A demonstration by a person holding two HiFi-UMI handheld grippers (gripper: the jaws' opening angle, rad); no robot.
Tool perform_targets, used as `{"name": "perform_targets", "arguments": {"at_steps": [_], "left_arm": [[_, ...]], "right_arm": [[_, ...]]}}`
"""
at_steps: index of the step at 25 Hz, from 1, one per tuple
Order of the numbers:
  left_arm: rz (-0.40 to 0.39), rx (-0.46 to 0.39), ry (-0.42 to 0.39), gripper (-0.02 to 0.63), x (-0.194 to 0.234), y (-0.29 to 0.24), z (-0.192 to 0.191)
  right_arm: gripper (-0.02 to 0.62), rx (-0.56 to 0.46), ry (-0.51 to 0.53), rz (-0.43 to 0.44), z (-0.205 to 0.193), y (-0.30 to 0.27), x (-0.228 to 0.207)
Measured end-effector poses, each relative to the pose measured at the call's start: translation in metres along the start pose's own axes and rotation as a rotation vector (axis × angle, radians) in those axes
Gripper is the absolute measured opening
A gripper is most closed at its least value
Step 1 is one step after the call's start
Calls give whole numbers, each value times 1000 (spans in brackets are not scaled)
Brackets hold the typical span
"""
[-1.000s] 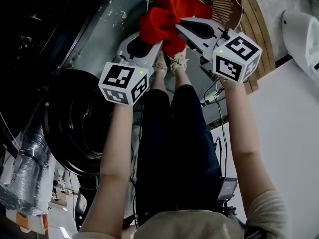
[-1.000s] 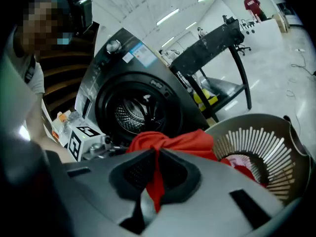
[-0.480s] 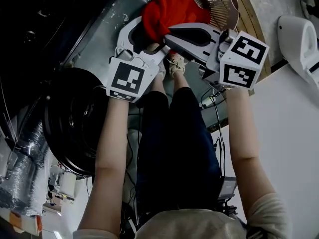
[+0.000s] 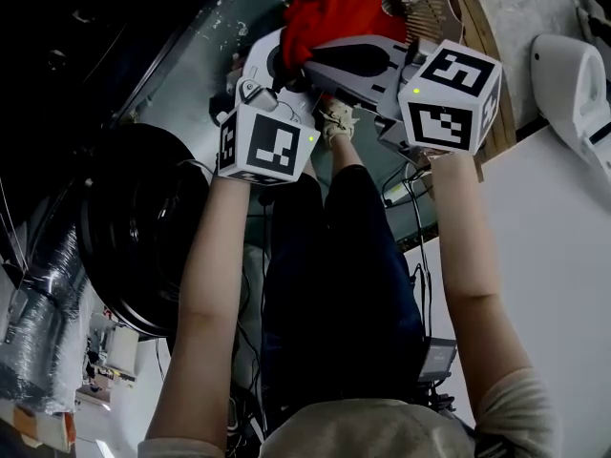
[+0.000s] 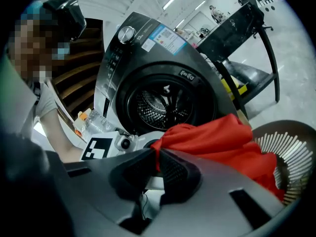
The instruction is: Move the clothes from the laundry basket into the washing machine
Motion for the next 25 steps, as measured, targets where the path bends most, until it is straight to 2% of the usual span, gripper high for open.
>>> {"name": "perform_targets", "arguments": {"at_steps": [5, 8, 9, 14, 17, 18, 20, 21, 25], "left_arm": [[77, 23, 107, 146, 5, 12, -15], [149, 22, 170, 144, 20, 28, -24], [179, 17, 190, 144, 27, 33, -27], [379, 52, 328, 144, 56, 56, -47], [529, 77, 450, 146, 68, 61, -63], [571, 84, 478, 146, 71, 62, -67], [646, 93, 532, 149, 77, 61, -76], [680, 93, 558, 149, 81, 61, -80], [804, 80, 601, 150, 106, 67, -93]], "right_arm": [[26, -7, 65, 9, -3, -7, 6], [116, -45, 49, 21, -8, -4, 7], [118, -59, 42, 11, -9, -3, 5], [118, -95, 20, -60, -17, -6, -7], [118, -176, 24, -195, -21, -13, -19], [117, -207, 40, -252, -21, -17, -22], [54, -237, 85, -325, -20, -26, -26], [33, -241, 98, -333, -20, -31, -27], [20, -261, 67, -313, -22, -40, -30]]}}
Point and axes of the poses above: the fingertips, and each gripper's own axes: y backward along the fingers, x to its left, z out of its top, the point moved 9 cm from there along y, backward along the fingers, and after that the axes turned 8 degrees about -y, right-handed, at the moved point
